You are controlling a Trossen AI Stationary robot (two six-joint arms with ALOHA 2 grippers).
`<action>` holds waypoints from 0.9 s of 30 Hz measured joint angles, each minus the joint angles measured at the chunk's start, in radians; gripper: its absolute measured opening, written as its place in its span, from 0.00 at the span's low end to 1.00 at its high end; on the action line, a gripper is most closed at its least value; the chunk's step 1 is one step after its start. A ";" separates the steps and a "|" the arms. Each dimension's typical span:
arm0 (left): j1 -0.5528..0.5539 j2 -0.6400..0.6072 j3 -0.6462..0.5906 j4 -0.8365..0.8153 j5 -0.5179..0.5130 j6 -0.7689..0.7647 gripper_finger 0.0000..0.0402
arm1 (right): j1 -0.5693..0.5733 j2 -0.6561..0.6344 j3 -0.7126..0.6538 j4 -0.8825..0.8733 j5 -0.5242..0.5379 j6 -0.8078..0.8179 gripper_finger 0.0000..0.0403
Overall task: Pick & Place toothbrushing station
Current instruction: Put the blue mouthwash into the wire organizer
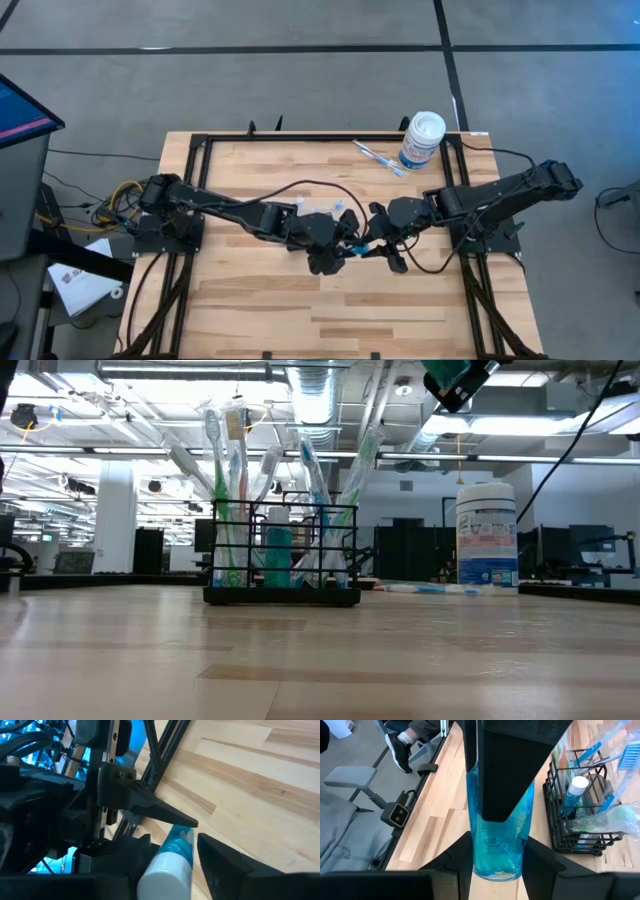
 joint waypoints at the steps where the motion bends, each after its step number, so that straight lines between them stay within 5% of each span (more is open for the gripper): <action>1: 0.000 0.000 0.000 0.001 0.000 0.000 0.37 | 0.000 0.000 0.000 0.000 0.000 0.000 0.31; 9: 0.000 0.000 0.000 -0.005 0.005 0.001 0.23 | 0.000 0.000 0.000 -0.001 -0.021 -0.003 0.31; 27: -0.006 0.000 0.000 -0.005 -0.003 0.001 0.20 | -0.001 0.000 0.001 -0.005 -0.045 0.000 0.31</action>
